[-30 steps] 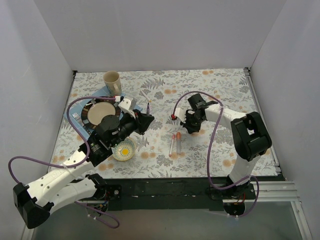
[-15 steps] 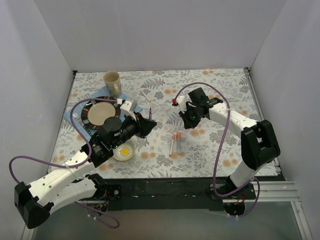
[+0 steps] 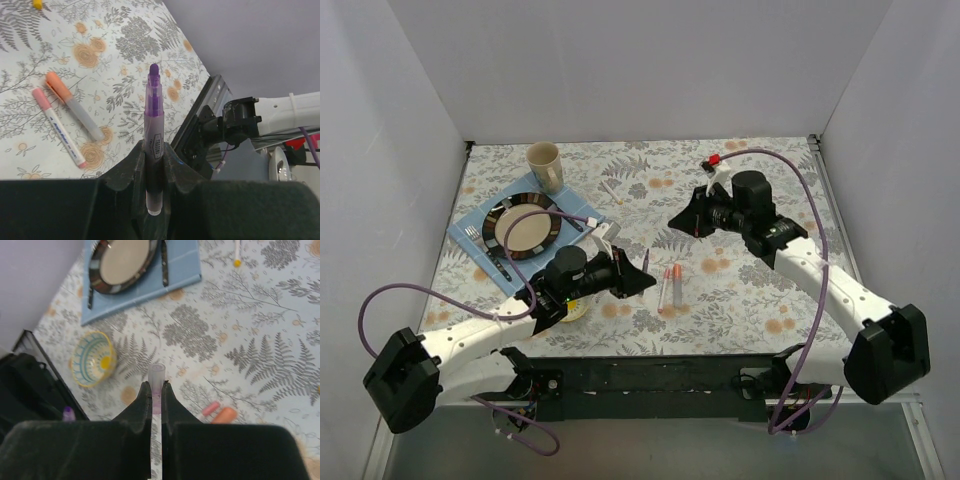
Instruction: Insert the pens into the pen caps
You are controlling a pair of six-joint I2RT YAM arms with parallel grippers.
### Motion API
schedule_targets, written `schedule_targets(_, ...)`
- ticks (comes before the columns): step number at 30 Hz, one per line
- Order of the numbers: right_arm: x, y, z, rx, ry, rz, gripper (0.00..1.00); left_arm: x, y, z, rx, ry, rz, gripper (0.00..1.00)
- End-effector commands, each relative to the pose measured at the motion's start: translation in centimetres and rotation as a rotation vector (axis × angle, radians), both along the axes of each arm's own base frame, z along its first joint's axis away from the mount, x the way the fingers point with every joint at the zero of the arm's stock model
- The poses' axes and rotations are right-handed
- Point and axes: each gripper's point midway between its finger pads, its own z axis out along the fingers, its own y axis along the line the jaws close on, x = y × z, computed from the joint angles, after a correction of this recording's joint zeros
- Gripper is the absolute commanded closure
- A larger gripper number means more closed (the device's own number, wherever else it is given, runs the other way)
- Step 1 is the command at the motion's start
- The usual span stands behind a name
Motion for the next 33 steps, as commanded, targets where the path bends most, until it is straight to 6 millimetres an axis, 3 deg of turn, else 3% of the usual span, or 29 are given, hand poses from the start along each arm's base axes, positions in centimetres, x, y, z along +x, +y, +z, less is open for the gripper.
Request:
schedule_targets(1,-1.0,1.2,6.9,0.326,-0.05,-0.035,0.99,-0.9,-2.0,3.2,-0.147,-0.045,-0.106,1.0)
schedule_targets(3,-1.6,1.0,6.8,0.355,-0.037,-0.041,0.99,-0.8,-2.4,3.1,-0.147,-0.042,-0.116,1.0)
schedule_targets(5,-2.3,0.8,8.3,0.419,-0.056,-0.04,0.99,-0.5,-3.0,3.4,-0.157,-0.044,-0.131,1.0)
schedule_targets(6,-2.6,0.7,7.7,0.428,-0.047,-0.042,0.99,-0.4,-3.2,3.5,-0.159,-0.042,-0.134,1.0)
schedule_targets(8,-3.3,0.3,8.8,0.476,-0.072,-0.044,0.99,-0.2,-3.5,3.4,-0.163,-0.04,-0.14,1.0)
schedule_targets(16,-4.6,-0.4,9.2,0.549,-0.079,-0.056,0.99,0.3,-4.4,3.8,-0.174,-0.045,-0.149,1.0)
schedule_targets(33,-4.2,0.1,7.6,0.594,-0.035,-0.077,0.99,0.5,-5.0,4.3,-0.184,-0.063,-0.175,1.0)
